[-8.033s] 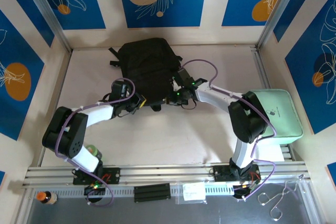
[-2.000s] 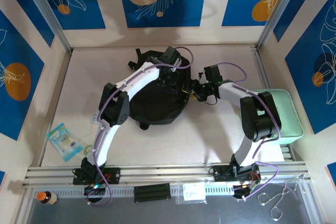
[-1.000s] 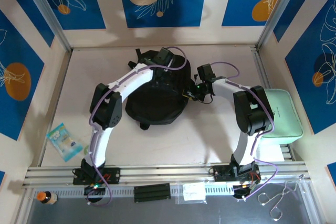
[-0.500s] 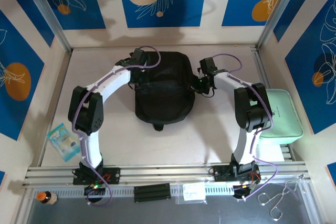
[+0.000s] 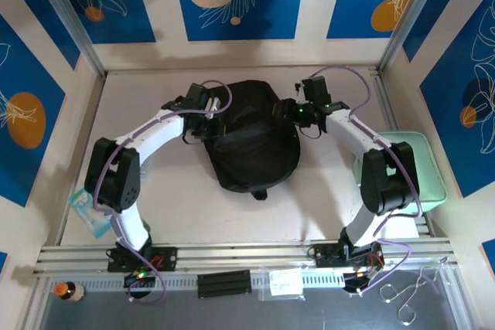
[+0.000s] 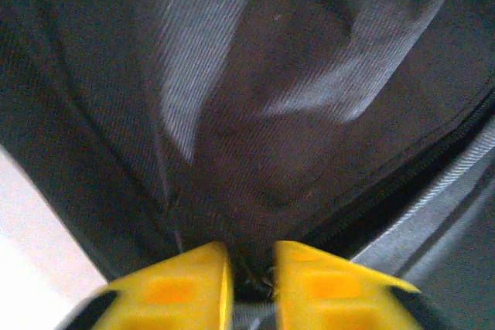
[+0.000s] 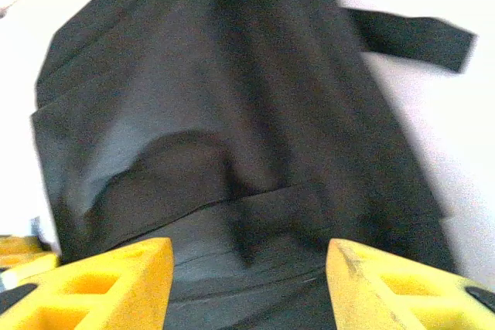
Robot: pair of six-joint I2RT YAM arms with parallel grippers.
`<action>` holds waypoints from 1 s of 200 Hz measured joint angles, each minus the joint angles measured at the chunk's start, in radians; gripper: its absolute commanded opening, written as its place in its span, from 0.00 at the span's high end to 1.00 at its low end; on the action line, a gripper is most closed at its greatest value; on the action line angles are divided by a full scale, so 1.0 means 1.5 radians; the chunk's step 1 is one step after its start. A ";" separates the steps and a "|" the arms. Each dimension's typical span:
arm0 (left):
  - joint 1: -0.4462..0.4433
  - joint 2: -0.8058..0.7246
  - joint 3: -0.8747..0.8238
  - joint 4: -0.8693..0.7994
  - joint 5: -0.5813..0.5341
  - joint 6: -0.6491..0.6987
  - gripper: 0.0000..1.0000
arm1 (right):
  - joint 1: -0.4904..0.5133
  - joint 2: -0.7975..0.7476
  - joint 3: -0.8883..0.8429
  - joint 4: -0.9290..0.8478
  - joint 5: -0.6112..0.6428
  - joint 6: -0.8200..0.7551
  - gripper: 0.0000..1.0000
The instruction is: Pack books, pencil case, and school supplies into a backpack
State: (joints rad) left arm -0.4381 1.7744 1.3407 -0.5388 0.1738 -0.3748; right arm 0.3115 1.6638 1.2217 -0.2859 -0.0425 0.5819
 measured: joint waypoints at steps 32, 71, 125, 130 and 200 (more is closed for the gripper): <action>0.018 -0.080 -0.055 -0.017 -0.040 -0.009 0.37 | 0.075 -0.010 -0.036 0.008 -0.003 0.035 0.43; 0.107 -0.189 -0.149 -0.016 -0.138 -0.036 0.12 | 0.108 0.001 -0.088 -0.012 -0.006 0.072 0.43; 0.209 -0.189 -0.201 -0.018 -0.235 -0.036 0.05 | 0.080 0.045 -0.109 -0.028 0.009 0.089 0.44; 0.216 -0.183 -0.201 -0.017 -0.240 -0.033 0.05 | 0.076 0.049 -0.109 -0.027 0.012 0.089 0.44; 0.299 -0.082 -0.190 -0.046 -0.241 0.045 0.09 | 0.031 0.099 -0.041 -0.044 0.082 0.025 0.44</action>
State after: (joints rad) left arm 0.0097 1.6520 1.0557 -0.6071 -0.1871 -0.3080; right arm 0.3576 1.8122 1.1595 -0.3519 0.0807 0.6189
